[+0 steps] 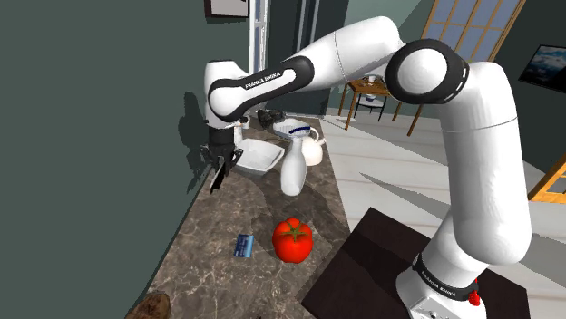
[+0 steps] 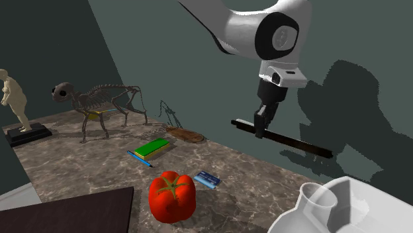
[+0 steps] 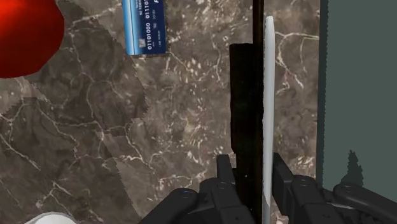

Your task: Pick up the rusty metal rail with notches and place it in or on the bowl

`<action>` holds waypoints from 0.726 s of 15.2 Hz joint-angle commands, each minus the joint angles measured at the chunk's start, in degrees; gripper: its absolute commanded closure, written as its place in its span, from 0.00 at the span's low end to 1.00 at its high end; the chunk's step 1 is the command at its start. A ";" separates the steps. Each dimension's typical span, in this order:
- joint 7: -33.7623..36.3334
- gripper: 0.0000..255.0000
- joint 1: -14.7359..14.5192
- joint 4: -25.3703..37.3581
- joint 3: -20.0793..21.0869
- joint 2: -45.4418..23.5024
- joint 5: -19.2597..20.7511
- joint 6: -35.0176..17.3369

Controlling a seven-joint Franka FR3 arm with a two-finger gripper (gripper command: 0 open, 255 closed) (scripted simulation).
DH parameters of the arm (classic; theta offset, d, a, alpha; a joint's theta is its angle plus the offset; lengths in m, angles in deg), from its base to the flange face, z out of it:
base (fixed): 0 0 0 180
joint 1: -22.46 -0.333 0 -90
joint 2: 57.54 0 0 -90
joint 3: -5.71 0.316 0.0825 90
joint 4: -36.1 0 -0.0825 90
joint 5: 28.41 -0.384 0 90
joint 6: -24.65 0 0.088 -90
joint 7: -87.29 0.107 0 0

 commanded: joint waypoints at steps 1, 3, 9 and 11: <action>-2.44 1.00 1.73 0.97 -0.54 -0.40 -0.13 0.71; -4.61 1.00 3.21 2.66 -1.12 -1.29 -0.14 1.65; -10.85 1.00 7.22 9.95 -2.85 -5.30 0.07 5.34; -12.84 1.00 8.40 13.26 -3.42 -7.15 0.20 6.92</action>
